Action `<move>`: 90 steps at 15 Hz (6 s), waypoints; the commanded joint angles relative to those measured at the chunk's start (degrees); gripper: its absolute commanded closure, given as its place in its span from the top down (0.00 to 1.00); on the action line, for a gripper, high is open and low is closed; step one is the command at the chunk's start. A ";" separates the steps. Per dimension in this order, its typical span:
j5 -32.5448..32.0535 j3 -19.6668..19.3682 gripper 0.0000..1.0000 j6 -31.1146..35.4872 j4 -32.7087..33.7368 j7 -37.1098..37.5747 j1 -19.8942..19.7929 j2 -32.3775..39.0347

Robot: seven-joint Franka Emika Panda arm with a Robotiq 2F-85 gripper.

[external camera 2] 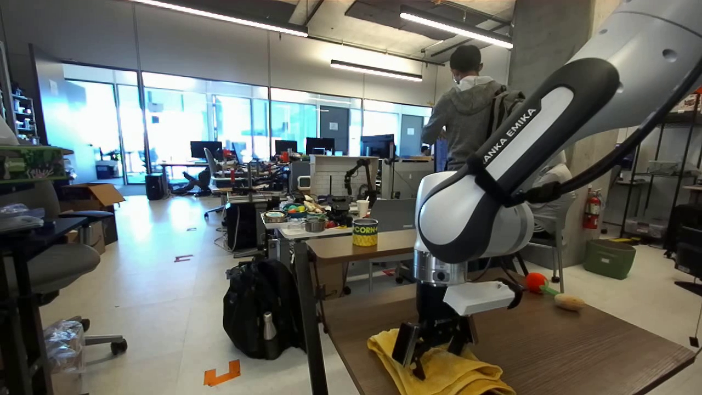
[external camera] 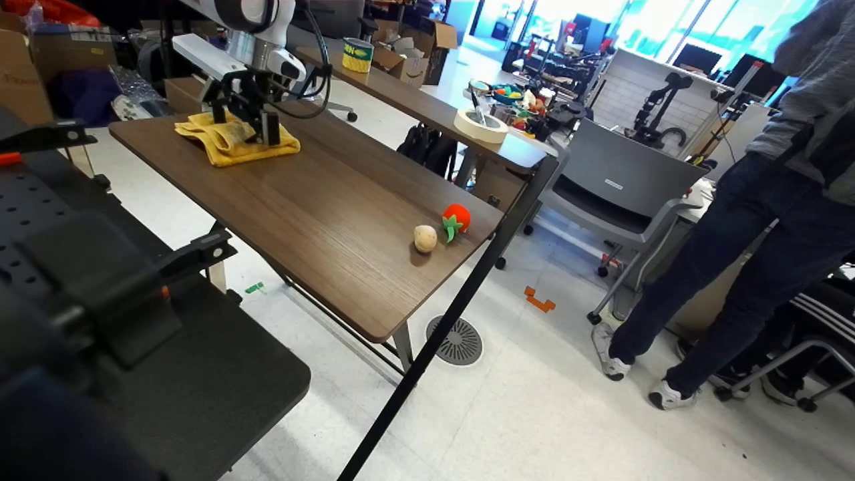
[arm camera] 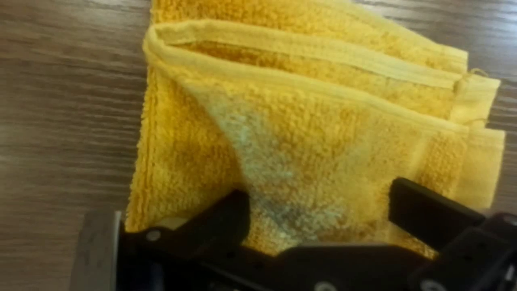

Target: Wipe the table with the towel

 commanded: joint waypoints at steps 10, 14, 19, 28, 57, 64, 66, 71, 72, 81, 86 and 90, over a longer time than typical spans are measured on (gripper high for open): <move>7.99 -5.32 1.00 -0.16 11.78 6.36 -12.71 4.93; 7.20 -2.60 1.00 0.40 10.82 4.83 -9.89 5.68; 5.79 -2.19 1.00 -2.48 14.85 7.53 -2.72 6.91; 2.47 -15.96 1.00 0.01 22.69 18.91 -4.22 11.38; 6.54 -9.08 1.00 4.93 22.72 19.28 -5.65 13.29; 5.47 -5.73 1.00 -4.49 18.14 13.83 -6.07 10.99; 5.53 -4.01 1.00 -5.63 16.87 12.22 -3.85 11.05; 4.14 -2.10 1.00 -10.93 12.54 10.48 2.07 8.73; 3.86 -2.08 1.00 -13.47 12.32 10.42 2.51 8.27; 7.98 -7.26 1.00 -18.57 13.83 18.56 -4.92 9.91; 13.57 -8.06 1.00 -16.27 16.32 19.88 -12.86 10.93; 13.28 -7.67 1.00 -19.33 14.49 18.93 -13.62 7.18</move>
